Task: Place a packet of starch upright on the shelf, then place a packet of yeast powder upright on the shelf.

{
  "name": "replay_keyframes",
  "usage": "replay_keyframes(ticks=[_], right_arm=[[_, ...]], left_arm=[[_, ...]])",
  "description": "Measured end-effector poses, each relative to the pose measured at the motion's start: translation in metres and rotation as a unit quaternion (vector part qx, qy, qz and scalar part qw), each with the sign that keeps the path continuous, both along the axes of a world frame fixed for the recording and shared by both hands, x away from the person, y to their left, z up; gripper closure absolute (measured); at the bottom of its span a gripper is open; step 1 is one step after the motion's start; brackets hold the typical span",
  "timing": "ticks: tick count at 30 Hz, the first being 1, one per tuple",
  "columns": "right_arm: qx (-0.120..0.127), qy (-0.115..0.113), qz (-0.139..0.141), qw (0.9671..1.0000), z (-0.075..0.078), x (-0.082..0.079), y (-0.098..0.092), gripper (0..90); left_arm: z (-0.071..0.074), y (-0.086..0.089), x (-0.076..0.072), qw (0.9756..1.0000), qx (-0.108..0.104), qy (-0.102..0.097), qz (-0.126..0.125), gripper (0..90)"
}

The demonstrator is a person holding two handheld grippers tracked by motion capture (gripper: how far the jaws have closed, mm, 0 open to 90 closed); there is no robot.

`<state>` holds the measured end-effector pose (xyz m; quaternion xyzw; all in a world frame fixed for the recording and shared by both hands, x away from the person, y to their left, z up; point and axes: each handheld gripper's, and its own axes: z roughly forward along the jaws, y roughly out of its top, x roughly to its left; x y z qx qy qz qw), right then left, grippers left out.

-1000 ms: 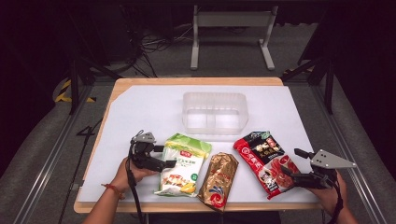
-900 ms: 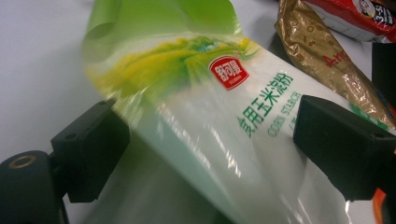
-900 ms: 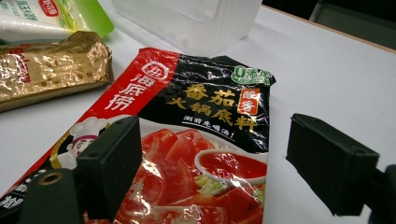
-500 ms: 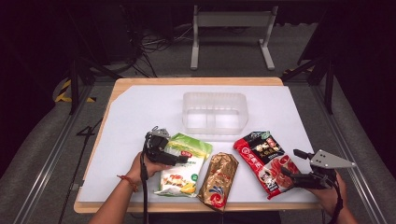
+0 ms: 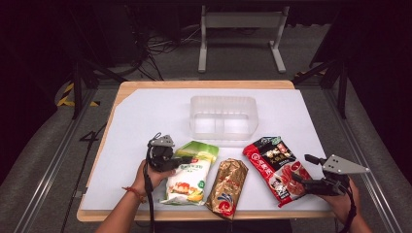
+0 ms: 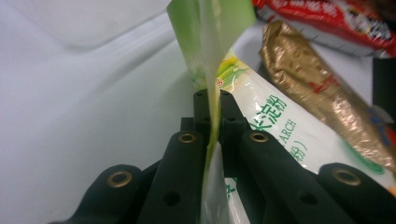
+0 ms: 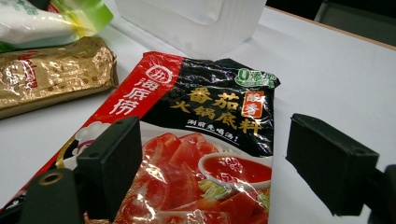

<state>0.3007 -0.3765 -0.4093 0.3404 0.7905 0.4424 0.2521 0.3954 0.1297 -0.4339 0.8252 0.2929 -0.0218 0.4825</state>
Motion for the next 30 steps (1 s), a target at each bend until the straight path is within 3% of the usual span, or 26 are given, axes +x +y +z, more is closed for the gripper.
replay_keyframes(ticks=[5, 11, 14, 16, 17, 26, 30], right_arm=[[0.007, 0.004, -0.007, 0.9999, -0.001, 0.004, -0.002, 18.7], [0.008, 0.002, -0.007, 0.9999, 0.001, 0.004, -0.003, 18.9], [0.014, -0.004, -0.011, 0.9998, 0.003, 0.003, -0.005, 18.9], [0.014, -0.006, -0.013, 0.9998, 0.003, 0.002, -0.007, 19.0], [0.014, -0.006, -0.013, 0.9998, 0.003, 0.002, -0.007, 19.0], [0.005, -0.011, -0.011, 0.9999, 0.003, 0.002, -0.005, 19.0], [0.003, -0.012, -0.011, 0.9999, 0.004, 0.002, -0.005, 19.0]], left_arm=[[0.016, 0.010, -0.011, 0.9990, -0.031, -0.027, 0.018, 90.0], [0.034, 0.019, -0.022, 0.9954, -0.068, -0.053, 0.043, 90.0], [0.046, 0.023, -0.029, 0.9922, -0.093, -0.066, 0.051, 90.0], [0.054, 0.022, -0.035, 0.9897, -0.102, -0.086, 0.054, 90.0], [0.054, 0.022, -0.035, 0.9897, -0.102, -0.086, 0.054, 90.0], [0.078, 0.014, -0.058, 0.9796, -0.111, -0.152, 0.071, 90.0], [0.084, 0.019, -0.058, 0.9764, -0.130, -0.153, 0.080, 90.0]])
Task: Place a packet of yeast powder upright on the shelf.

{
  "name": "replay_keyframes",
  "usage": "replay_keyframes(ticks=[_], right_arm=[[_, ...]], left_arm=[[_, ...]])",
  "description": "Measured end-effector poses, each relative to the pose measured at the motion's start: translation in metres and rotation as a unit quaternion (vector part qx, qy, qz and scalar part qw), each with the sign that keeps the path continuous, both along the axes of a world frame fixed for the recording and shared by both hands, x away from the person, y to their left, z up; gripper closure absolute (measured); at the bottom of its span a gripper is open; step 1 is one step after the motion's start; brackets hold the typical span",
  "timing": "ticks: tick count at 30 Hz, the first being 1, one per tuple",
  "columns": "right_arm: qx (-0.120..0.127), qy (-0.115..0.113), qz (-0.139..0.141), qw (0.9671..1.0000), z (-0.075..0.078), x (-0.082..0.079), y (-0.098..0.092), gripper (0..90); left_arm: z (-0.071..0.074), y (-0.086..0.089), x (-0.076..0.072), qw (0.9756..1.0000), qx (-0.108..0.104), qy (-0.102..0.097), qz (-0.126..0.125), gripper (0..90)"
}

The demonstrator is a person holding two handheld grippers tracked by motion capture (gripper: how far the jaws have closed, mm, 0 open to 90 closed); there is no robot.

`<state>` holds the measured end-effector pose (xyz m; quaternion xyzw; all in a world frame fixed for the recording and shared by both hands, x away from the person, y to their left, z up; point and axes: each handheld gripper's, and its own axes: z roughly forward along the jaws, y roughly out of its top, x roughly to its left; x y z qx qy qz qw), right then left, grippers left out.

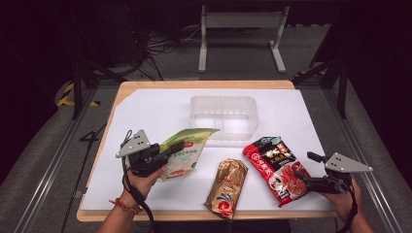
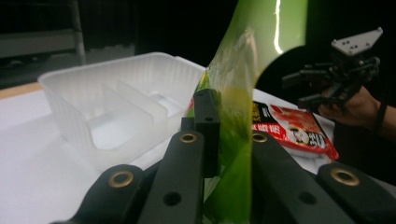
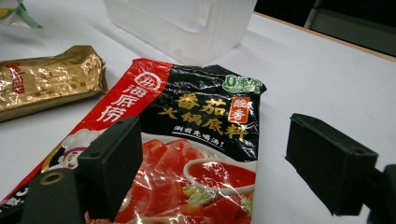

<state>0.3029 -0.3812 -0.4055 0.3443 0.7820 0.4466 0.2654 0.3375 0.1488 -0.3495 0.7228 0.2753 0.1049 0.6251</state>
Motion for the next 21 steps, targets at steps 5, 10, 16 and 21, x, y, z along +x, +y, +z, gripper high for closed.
replay_keyframes(ticks=[5, 10, 16, 21], right_arm=[[0.002, -0.001, -0.001, 1.0000, 0.000, -0.004, -0.002, 19.1], [0.007, -0.004, -0.004, 1.0000, 0.001, -0.005, -0.005, 19.1], [0.002, -0.005, -0.001, 1.0000, 0.000, -0.006, -0.003, 19.2], [0.001, -0.008, -0.001, 1.0000, 0.001, -0.006, -0.003, 19.2]], left_arm=[[0.011, -0.001, 0.001, 0.9998, -0.008, -0.015, 0.009, 90.0], [0.018, -0.004, 0.008, 0.9995, -0.013, -0.020, 0.022, 90.0], [0.019, -0.007, 0.022, 0.9990, -0.017, -0.018, 0.038, 90.0], [0.026, -0.016, 0.032, 0.9988, -0.016, -0.022, 0.041, 90.0]])
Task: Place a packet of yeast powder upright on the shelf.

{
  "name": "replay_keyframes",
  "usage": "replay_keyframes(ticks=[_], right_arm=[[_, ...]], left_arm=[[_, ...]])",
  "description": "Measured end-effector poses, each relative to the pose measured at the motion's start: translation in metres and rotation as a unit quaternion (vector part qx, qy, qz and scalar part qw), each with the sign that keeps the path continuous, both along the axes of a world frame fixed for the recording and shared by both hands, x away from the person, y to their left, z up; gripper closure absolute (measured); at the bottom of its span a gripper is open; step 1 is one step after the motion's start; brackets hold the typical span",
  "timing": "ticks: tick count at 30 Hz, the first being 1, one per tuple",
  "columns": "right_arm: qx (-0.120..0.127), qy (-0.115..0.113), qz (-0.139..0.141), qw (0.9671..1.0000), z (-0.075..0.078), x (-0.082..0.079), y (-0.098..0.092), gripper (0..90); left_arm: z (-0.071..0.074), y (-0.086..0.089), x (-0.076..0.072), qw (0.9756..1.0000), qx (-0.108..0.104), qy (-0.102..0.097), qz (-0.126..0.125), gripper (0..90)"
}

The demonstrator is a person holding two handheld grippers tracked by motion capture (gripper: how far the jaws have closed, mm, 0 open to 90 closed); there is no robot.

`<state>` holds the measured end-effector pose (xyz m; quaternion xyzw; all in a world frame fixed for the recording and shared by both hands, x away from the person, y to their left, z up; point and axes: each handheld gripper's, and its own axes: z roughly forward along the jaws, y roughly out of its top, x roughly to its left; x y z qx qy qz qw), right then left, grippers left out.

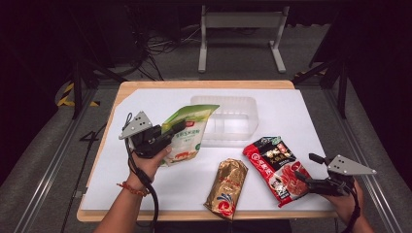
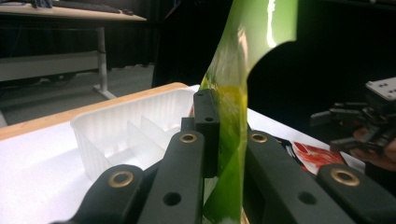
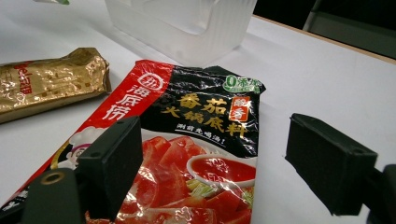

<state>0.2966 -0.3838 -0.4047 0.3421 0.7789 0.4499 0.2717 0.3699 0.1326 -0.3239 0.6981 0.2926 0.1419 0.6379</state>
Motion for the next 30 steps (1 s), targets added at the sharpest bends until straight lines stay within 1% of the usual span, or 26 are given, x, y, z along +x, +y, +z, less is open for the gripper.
replay_keyframes(ticks=[2, 3, 5, 6, 7, 8, 10, 11, 12, 13, 14, 15, 16, 18, 20, 22, 24, 26, 27, 28, 30], right_arm=[[-0.006, 0.000, 0.000, 1.0000, -0.001, -0.001, 0.000, 19.2], [-0.006, 0.001, 0.000, 1.0000, -0.001, -0.001, 0.000, 19.2], [-0.002, 0.003, 0.000, 1.0000, -0.001, 0.000, -0.001, 19.2], [-0.002, 0.002, -0.001, 1.0000, -0.001, 0.000, -0.001, 19.2], [-0.002, 0.001, 0.000, 1.0000, -0.001, 0.000, -0.001, 19.3], [-0.004, 0.001, 0.000, 1.0000, -0.001, 0.000, -0.001, 19.3], [0.000, -0.001, 0.002, 1.0000, 0.001, -0.001, -0.001, 19.2], [0.000, -0.001, 0.002, 1.0000, 0.001, -0.001, -0.001, 19.2], [0.001, -0.003, 0.001, 1.0000, 0.001, -0.001, -0.001, 19.3], [0.004, -0.003, 0.000, 1.0000, 0.001, -0.002, -0.002, 19.3], [0.004, -0.002, 0.000, 1.0000, 0.001, -0.003, -0.002, 19.3], [0.005, -0.003, 0.000, 1.0000, 0.002, -0.003, -0.003, 19.4], [0.007, -0.004, 0.001, 1.0000, 0.002, -0.004, -0.004, 19.4], [0.007, -0.003, -0.002, 1.0000, 0.002, -0.003, -0.004, 19.5], [0.009, -0.004, 0.000, 1.0000, 0.002, -0.003, -0.005, 19.6], [0.008, -0.003, 0.000, 1.0000, 0.002, -0.003, -0.005, 19.5], [0.006, -0.004, 0.001, 1.0000, 0.002, -0.003, -0.004, 19.6], [0.003, -0.005, 0.002, 1.0000, 0.001, -0.004, -0.003, 19.6], [0.002, -0.004, 0.003, 1.0000, 0.001, -0.004, -0.003, 19.5], [0.000, -0.003, 0.003, 1.0000, 0.001, -0.004, -0.002, 19.5], [-0.002, -0.001, 0.004, 1.0000, 0.000, -0.004, -0.001, 19.5]], left_arm=[[0.005, -0.004, 0.004, 1.0000, 0.001, -0.007, 0.002, 90.0], [0.008, -0.007, 0.007, 1.0000, -0.002, -0.008, 0.005, 90.0], [0.013, -0.012, 0.014, 0.9998, -0.002, -0.015, 0.011, 90.0], [0.015, -0.013, 0.017, 0.9997, 0.002, -0.017, 0.015, 90.0], [0.017, -0.016, 0.022, 0.9998, -0.007, -0.009, 0.017, 90.0], [0.019, -0.018, 0.026, 0.9998, -0.011, -0.008, 0.016, 90.0], [0.024, -0.025, 0.032, 0.9995, 0.003, -0.015, 0.027, 90.0], [0.024, -0.025, 0.032, 0.9995, 0.003, -0.015, 0.027, 90.0], [0.026, -0.028, 0.037, 0.9993, 0.008, -0.018, 0.031, 90.0], [0.027, -0.032, 0.043, 0.9992, 0.002, -0.012, 0.039, 90.0], [0.028, -0.035, 0.047, 0.9991, 0.001, -0.008, 0.043, 90.0], [0.029, -0.039, 0.051, 0.9986, 0.017, -0.015, 0.047, 90.0], [0.030, -0.043, 0.054, 0.9978, 0.025, -0.025, 0.056, 90.0], [0.030, -0.049, 0.063, 0.9977, 0.025, -0.018, 0.061, 90.0], [0.030, -0.054, 0.073, 0.9970, 0.031, -0.018, 0.069, 90.0], [0.028, -0.059, 0.083, 0.9963, 0.028, -0.012, 0.081, 90.0], [0.025, -0.065, 0.094, 0.9952, 0.031, -0.007, 0.093, 90.0], [0.024, -0.069, 0.101, 0.9933, 0.044, -0.012, 0.106, 90.0], [0.023, -0.072, 0.106, 0.9925, 0.043, -0.008, 0.114, 90.0], [0.022, -0.073, 0.109, 0.9926, 0.035, -0.002, 0.117, 90.0], [0.018, -0.077, 0.116, 0.9912, 0.033, 0.000, 0.128, 90.0]])
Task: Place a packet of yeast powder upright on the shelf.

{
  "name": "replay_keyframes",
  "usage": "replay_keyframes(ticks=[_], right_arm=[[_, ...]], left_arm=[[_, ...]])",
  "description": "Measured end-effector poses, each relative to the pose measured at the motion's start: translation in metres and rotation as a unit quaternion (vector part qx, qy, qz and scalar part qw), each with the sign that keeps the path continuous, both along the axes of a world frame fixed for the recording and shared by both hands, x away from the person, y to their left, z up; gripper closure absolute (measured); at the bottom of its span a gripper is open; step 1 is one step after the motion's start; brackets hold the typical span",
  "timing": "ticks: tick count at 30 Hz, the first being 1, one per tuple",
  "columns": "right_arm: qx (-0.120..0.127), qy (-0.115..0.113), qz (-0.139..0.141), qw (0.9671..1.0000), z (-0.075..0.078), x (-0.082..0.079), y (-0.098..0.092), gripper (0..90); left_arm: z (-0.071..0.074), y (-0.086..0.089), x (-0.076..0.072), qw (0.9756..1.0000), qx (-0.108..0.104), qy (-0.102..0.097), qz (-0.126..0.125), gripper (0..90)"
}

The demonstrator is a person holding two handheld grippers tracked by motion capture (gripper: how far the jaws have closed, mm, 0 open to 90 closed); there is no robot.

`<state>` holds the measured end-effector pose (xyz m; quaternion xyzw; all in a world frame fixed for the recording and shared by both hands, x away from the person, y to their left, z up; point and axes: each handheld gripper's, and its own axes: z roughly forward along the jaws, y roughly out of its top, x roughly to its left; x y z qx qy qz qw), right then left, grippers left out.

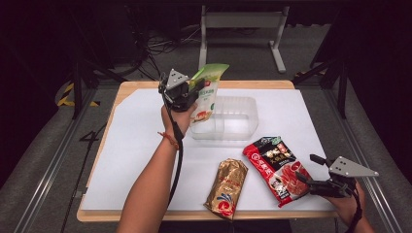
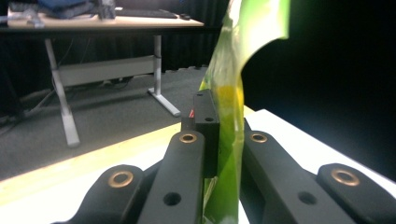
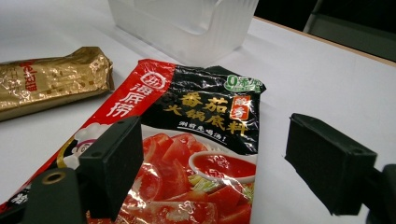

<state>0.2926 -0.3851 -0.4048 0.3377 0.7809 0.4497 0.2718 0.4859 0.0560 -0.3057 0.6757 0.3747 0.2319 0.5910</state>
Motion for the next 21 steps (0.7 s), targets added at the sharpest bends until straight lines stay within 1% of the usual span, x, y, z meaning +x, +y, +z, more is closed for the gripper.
replay_keyframes(ticks=[2, 6, 7, 9, 11, 13, 14, 15, 16, 18, 19, 21], right_arm=[[-0.006, 0.000, 0.002, 1.0000, -0.001, 0.000, 0.001, 19.5], [-0.007, -0.001, 0.004, 1.0000, -0.001, -0.001, 0.002, 19.5], [-0.006, 0.000, 0.004, 1.0000, -0.001, -0.001, 0.002, 19.5], [-0.006, 0.000, 0.003, 1.0000, -0.001, -0.001, 0.001, 19.5], [-0.005, -0.001, 0.002, 1.0000, -0.001, -0.001, 0.001, 19.5], [-0.005, 0.000, 0.002, 1.0000, -0.001, -0.001, 0.001, 19.5], [-0.006, 0.001, 0.003, 1.0000, -0.001, -0.001, 0.001, 19.5], [-0.007, 0.001, 0.004, 1.0000, -0.001, -0.001, 0.002, 19.5], [-0.008, 0.001, 0.004, 1.0000, -0.001, -0.002, 0.002, 19.5], [-0.008, 0.003, 0.005, 1.0000, -0.002, -0.001, 0.003, 19.5], [-0.009, 0.004, 0.005, 0.9999, -0.002, -0.001, 0.003, 19.5], [-0.012, 0.003, 0.005, 0.9999, -0.002, -0.001, 0.004, 19.5]], left_arm=[[-0.005, -0.004, 0.006, 1.0000, -0.003, 0.002, 0.003, 90.0], [-0.014, -0.015, 0.014, 0.9999, -0.006, 0.006, 0.010, 90.0], [-0.015, -0.016, 0.014, 0.9999, -0.010, 0.007, 0.011, 90.0], [-0.016, -0.018, 0.016, 0.9998, -0.009, 0.005, 0.015, 90.0], [-0.017, -0.020, 0.017, 0.9996, -0.016, 0.006, 0.021, 90.0], [-0.017, -0.021, 0.018, 0.9992, -0.013, 0.000, 0.038, 90.0], [-0.017, -0.021, 0.020, 0.9991, -0.014, -0.002, 0.040, 90.0], [-0.017, -0.021, 0.021, 0.9989, -0.013, 0.001, 0.044, 90.0], [-0.018, -0.021, 0.022, 0.9984, -0.016, 0.001, 0.055, 90.0], [-0.018, -0.021, 0.027, 0.9976, -0.022, 0.002, 0.066, 90.0], [-0.018, -0.022, 0.029, 0.9970, -0.020, 0.000, 0.075, 90.0], [-0.019, -0.023, 0.033, 0.9962, -0.031, 0.000, 0.081, 90.0]])
